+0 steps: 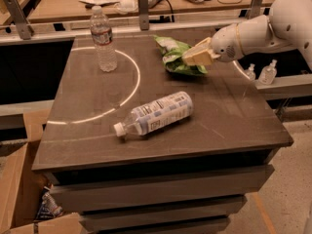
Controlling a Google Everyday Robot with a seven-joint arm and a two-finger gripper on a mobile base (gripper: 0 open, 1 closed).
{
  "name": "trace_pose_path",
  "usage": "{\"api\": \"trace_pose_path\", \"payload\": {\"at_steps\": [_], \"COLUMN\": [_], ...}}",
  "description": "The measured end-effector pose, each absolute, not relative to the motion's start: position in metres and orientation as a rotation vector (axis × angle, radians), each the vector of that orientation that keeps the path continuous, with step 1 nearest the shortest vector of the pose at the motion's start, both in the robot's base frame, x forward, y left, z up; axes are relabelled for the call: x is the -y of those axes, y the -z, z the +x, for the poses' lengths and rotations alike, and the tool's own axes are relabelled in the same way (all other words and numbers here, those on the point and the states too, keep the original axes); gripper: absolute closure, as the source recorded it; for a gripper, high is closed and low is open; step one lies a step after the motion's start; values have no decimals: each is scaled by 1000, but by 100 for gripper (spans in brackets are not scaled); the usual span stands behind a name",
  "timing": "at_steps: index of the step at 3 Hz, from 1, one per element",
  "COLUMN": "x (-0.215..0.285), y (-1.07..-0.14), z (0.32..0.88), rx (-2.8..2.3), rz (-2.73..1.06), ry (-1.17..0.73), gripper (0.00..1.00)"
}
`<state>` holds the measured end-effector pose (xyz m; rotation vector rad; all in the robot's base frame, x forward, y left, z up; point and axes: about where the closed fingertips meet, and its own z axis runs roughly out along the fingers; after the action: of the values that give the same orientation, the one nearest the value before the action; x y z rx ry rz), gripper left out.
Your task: Move green rice chip bag near blue plastic bottle
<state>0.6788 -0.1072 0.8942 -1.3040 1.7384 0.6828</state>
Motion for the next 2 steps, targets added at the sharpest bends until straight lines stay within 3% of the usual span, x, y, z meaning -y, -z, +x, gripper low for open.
{"api": "trace_pose_path", "payload": {"at_steps": [2], "x": [117], "y": [-890], "z": [634], "rx": [-1776], "rz": [-1356], "ry": [-771], "gripper": [100]}}
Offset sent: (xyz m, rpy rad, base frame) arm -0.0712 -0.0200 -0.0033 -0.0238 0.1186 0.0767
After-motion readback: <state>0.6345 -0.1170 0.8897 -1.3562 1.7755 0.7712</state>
